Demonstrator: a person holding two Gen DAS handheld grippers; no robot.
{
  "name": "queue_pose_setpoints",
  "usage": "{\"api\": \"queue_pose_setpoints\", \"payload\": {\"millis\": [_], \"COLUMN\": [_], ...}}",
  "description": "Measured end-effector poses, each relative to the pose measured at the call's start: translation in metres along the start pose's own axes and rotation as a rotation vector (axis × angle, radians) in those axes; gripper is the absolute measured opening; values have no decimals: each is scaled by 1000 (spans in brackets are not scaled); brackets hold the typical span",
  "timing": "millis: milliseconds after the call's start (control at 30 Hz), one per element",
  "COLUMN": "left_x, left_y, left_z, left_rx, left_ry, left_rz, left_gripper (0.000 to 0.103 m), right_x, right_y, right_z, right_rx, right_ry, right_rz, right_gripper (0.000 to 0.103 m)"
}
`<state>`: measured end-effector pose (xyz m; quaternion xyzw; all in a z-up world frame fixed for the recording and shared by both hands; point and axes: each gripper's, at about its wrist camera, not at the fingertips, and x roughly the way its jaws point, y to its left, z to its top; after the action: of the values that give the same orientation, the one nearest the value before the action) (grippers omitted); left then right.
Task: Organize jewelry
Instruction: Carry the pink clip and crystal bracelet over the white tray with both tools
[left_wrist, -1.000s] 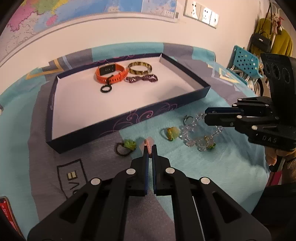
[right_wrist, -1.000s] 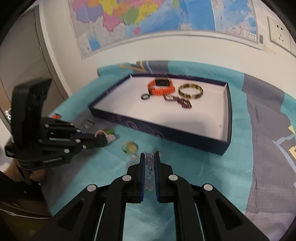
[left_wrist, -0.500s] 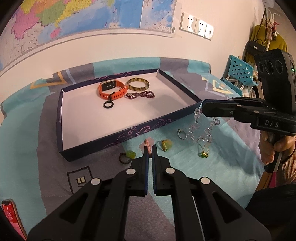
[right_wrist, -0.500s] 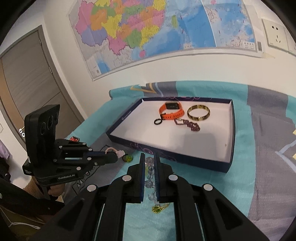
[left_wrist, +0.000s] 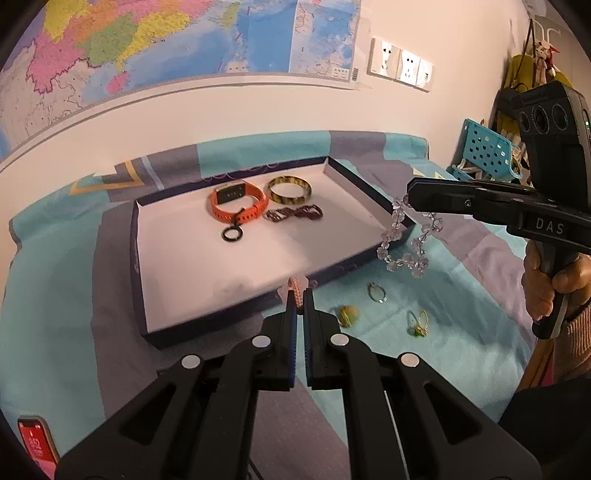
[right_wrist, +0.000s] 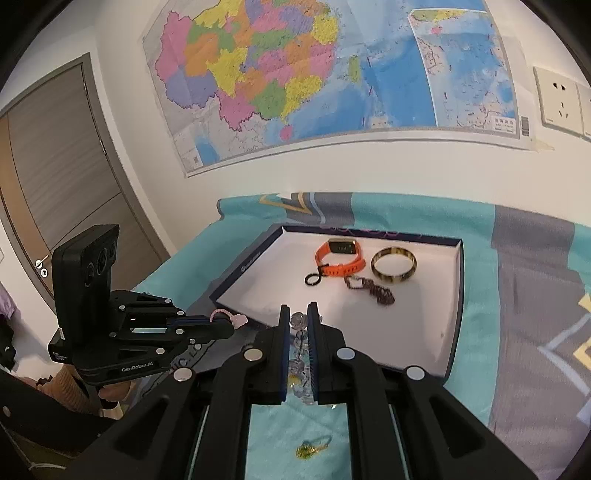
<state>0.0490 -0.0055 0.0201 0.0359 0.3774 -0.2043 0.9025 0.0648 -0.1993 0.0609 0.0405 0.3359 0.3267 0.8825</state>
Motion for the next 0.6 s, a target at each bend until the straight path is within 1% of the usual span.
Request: {"api": "queue_pose_setpoints", "payload": {"millis": [233,600], "left_x": [7,27], "left_y": [7,15], "left_z": [15,30], "left_rx": [10,18], "left_ry": [-6,11], "left_rz": [22,38], "left_gripper": [4,4], "right_x": [7,33], "right_y": [-5,-11], "right_z": [18,33], "right_rx": [-8,2], "right_ry": [-16,-1], "right_rz": [-12,-6], "right_gripper": [8,8]}}
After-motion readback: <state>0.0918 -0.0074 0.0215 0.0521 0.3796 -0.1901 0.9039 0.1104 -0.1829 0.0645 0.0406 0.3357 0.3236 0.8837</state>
